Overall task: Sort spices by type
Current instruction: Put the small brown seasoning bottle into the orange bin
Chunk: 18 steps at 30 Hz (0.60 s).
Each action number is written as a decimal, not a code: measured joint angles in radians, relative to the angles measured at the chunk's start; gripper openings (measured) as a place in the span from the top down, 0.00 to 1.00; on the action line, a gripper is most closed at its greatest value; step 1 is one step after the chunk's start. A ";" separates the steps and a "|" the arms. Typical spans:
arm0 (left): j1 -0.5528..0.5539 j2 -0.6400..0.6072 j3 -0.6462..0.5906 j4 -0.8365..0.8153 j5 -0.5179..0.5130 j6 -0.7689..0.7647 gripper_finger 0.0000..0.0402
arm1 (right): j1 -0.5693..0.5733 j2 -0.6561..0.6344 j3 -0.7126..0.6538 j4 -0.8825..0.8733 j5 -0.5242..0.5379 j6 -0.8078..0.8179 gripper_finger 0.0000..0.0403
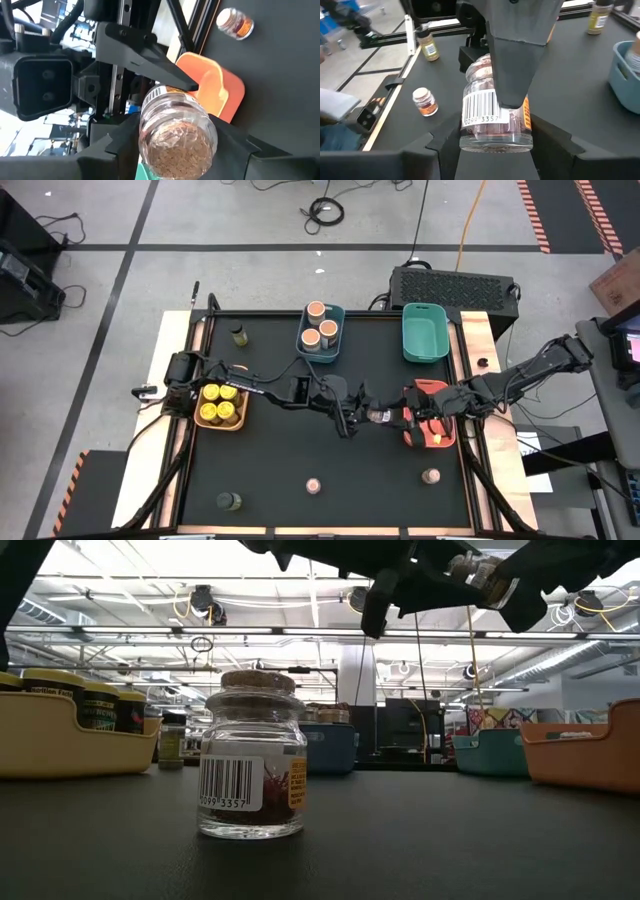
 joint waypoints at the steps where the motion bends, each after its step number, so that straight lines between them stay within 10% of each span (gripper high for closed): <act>1: 0.001 0.000 0.000 0.000 -0.005 0.000 0.52 | 0.000 0.000 0.000 0.000 0.017 0.006 0.50; 18: 0.001 -0.003 -0.001 -0.099 -0.170 -0.254 0.49 | -0.001 -0.109 0.001 -0.101 0.291 -0.029 0.15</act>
